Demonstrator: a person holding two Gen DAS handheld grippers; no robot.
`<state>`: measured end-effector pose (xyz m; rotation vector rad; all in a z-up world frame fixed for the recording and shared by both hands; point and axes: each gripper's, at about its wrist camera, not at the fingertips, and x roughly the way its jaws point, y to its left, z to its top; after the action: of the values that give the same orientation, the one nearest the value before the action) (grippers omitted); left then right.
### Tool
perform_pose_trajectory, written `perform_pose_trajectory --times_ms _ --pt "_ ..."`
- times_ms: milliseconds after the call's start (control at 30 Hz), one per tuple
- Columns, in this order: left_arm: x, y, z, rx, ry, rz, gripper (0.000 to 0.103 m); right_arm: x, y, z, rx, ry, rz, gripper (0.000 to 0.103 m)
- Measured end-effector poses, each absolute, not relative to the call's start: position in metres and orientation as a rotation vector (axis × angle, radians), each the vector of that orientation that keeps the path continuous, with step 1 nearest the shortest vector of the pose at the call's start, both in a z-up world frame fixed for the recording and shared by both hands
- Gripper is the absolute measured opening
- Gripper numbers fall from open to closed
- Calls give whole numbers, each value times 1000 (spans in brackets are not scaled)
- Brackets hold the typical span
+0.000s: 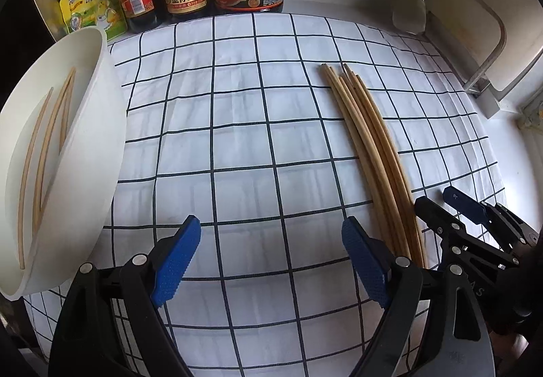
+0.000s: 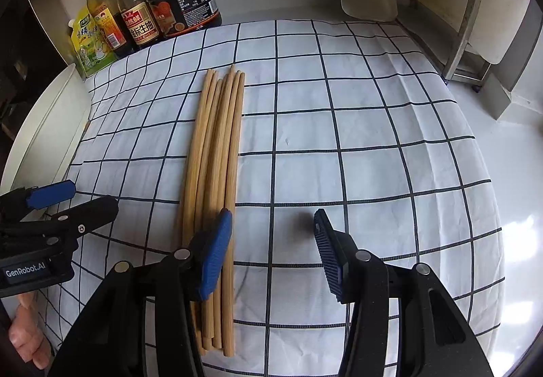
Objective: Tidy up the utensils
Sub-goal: 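Pinch one chopstick in the left tool while the right tool pinches another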
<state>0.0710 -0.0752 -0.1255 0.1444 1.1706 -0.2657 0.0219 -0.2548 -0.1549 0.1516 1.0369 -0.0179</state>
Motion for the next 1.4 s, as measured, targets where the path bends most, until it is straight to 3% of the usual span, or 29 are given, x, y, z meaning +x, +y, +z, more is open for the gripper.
perform_pose_trajectory --times_ms 500,1033,1400 --pt "70 -96 -127 146 1161 -291 84 20 -246 -155 26 1017 -4 50" --pt "65 -120 -148 172 1192 -296 84 10 -275 -156 99 1002 -38 49" --pt "76 -130 -156 186 1206 -221 91 11 -282 -155 96 999 -48 50"
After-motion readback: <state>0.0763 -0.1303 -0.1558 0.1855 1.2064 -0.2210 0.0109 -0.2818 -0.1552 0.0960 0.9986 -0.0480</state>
